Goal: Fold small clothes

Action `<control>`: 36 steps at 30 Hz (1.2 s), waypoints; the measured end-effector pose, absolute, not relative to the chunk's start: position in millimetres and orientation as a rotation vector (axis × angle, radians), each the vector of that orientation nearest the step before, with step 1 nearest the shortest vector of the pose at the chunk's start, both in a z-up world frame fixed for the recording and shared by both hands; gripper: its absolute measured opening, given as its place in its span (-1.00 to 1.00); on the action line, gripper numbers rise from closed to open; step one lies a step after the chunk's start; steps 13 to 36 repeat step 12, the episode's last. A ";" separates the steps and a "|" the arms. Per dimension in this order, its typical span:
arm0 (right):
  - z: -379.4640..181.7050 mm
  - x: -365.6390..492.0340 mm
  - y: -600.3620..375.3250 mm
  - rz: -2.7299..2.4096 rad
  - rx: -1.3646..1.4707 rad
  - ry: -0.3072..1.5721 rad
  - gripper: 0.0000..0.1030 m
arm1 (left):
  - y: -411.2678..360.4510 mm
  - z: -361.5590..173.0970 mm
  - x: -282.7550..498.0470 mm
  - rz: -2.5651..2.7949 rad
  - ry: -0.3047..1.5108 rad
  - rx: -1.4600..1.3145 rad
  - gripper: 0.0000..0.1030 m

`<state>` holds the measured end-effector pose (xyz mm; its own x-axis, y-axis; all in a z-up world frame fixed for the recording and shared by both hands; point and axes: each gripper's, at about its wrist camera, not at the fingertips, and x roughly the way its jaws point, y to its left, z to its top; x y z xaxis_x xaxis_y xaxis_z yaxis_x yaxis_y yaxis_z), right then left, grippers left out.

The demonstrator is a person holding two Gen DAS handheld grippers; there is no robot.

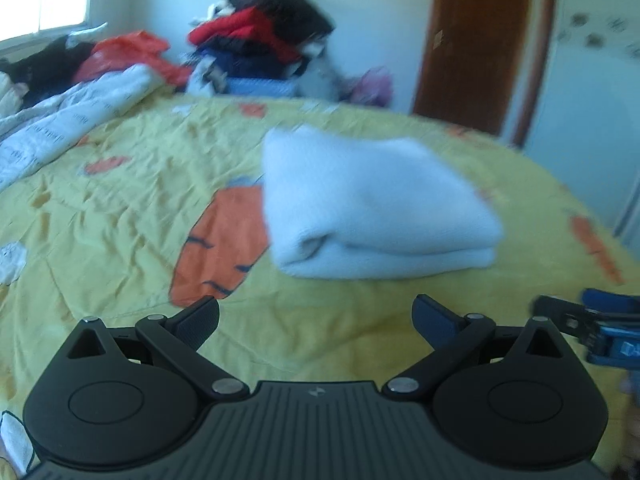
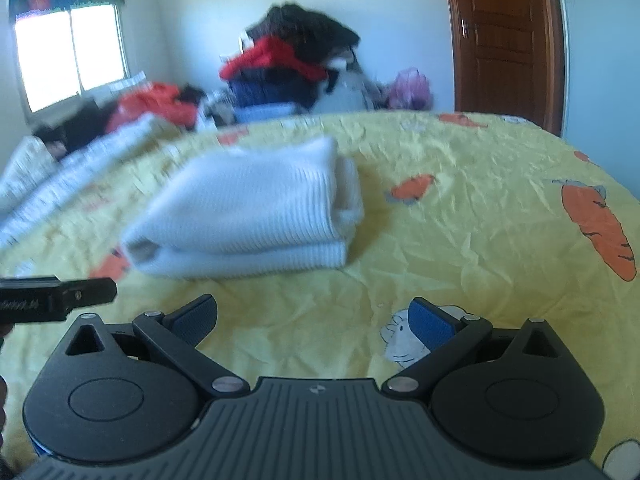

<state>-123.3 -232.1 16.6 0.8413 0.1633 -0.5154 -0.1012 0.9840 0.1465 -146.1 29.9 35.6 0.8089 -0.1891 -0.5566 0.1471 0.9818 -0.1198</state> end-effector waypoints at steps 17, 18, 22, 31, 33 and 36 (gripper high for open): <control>20.6 -102.8 -254.2 0.113 0.088 0.522 1.00 | 41.9 40.5 -137.2 -0.152 0.575 -0.040 1.00; 20.6 -102.8 -254.2 0.113 0.088 0.522 1.00 | 41.9 40.5 -137.2 -0.152 0.575 -0.040 1.00; 20.6 -102.8 -254.2 0.113 0.088 0.522 1.00 | 41.9 40.5 -137.2 -0.152 0.575 -0.040 1.00; 20.6 -102.8 -254.2 0.113 0.088 0.522 1.00 | 41.9 40.5 -137.2 -0.152 0.575 -0.040 1.00; 20.6 -102.8 -254.2 0.113 0.088 0.522 1.00 | 41.9 40.5 -137.2 -0.152 0.575 -0.040 1.00; 20.6 -102.8 -254.2 0.113 0.088 0.522 1.00 | 41.9 40.5 -137.2 -0.152 0.575 -0.040 1.00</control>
